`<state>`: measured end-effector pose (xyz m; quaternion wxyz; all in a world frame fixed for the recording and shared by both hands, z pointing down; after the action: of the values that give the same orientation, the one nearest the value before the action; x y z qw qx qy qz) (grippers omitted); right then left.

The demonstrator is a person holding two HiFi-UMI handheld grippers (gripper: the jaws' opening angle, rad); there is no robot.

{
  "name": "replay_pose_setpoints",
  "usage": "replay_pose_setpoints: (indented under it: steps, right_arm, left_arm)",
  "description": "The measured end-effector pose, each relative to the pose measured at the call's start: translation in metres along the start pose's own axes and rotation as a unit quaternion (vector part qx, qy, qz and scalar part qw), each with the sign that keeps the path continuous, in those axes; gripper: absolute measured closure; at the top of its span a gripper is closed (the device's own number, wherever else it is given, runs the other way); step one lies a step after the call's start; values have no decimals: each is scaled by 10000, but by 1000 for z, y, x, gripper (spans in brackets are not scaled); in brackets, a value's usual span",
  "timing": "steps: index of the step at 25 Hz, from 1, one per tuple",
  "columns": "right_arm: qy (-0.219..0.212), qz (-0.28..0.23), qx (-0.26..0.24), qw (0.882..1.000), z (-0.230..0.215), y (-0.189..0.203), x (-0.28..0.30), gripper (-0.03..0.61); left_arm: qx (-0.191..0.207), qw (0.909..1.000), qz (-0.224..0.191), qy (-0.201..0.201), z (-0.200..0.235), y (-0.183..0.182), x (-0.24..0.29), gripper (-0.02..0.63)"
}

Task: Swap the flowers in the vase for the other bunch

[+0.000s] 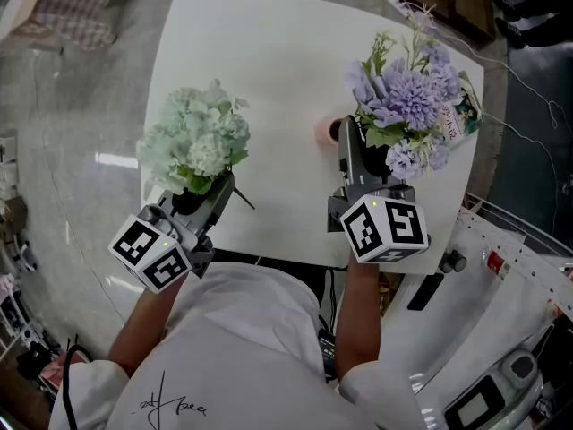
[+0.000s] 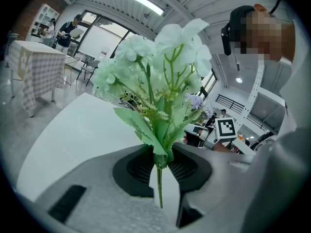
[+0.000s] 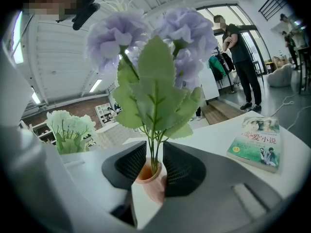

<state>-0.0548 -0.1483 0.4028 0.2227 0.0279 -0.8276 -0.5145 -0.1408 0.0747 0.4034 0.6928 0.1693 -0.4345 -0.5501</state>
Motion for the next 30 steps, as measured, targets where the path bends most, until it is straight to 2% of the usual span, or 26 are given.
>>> replay_pose_setpoints:
  steps: [6, 11, 18, 30]
  right_arm:
    - [159, 8, -96, 9998, 2, 0, -1, 468]
    - [319, 24, -91, 9994, 1, 4, -1, 500]
    - [316, 51, -82, 9995, 1, 4, -2, 537]
    - [291, 49, -37, 9996, -5, 3, -5, 552]
  left_arm:
    - [-3, 10000, 3, -9, 0, 0, 0, 538]
    - [-29, 10000, -4, -13, 2, 2, 1, 538]
    - [-32, 10000, -19, -19, 1, 2, 0, 538]
    - [-22, 10000, -59, 4, 1, 3, 0, 538]
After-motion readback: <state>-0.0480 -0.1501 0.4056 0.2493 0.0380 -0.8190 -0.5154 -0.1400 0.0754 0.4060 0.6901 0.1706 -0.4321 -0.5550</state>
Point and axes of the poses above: the fingertips, and each gripper's own axes: x forward along the fingers, z to its left, y out of its underside, the point moved 4 cm from there along -x, backward along the fingers, and after that the axes turned 1 degree about z, right-handed, at the moved point
